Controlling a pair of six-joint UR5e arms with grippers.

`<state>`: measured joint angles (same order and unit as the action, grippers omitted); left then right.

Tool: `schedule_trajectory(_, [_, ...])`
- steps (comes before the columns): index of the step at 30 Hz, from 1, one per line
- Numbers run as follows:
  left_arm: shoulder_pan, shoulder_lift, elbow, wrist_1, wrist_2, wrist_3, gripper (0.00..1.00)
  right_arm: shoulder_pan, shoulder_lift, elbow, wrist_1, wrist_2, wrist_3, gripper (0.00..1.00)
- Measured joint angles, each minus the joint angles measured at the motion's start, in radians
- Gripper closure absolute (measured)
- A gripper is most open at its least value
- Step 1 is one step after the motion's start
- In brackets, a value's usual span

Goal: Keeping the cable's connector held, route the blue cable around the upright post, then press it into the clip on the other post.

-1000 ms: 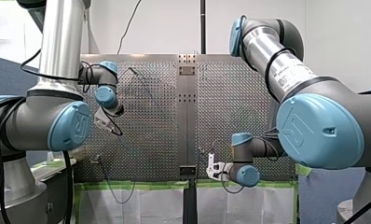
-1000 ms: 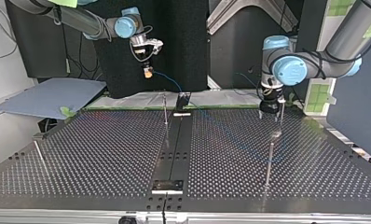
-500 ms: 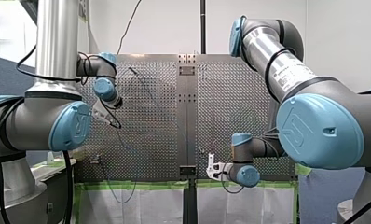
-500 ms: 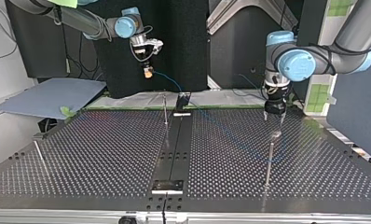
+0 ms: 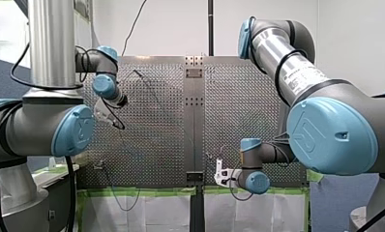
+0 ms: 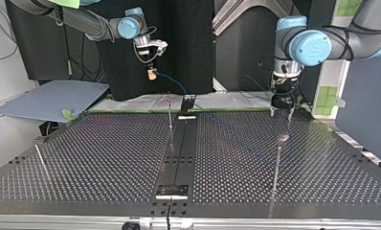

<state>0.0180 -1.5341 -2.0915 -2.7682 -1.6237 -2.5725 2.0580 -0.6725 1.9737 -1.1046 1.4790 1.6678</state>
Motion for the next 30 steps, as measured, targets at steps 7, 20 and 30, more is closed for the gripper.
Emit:
schedule_trajectory(7, [-0.003,0.073,-0.005,-0.059,0.016,0.058,0.00,0.000,0.000,0.000,0.000,0.000,0.001,1.00])
schedule_trajectory(20, [0.008,0.203,0.020,-0.092,0.059,0.169,0.00,0.000,0.000,0.000,-0.004,-0.001,0.006,1.00])
schedule_trajectory(30, [0.013,0.252,0.123,-0.163,0.114,0.276,0.00,0.000,0.000,-0.003,-0.002,-0.003,0.003,1.00])
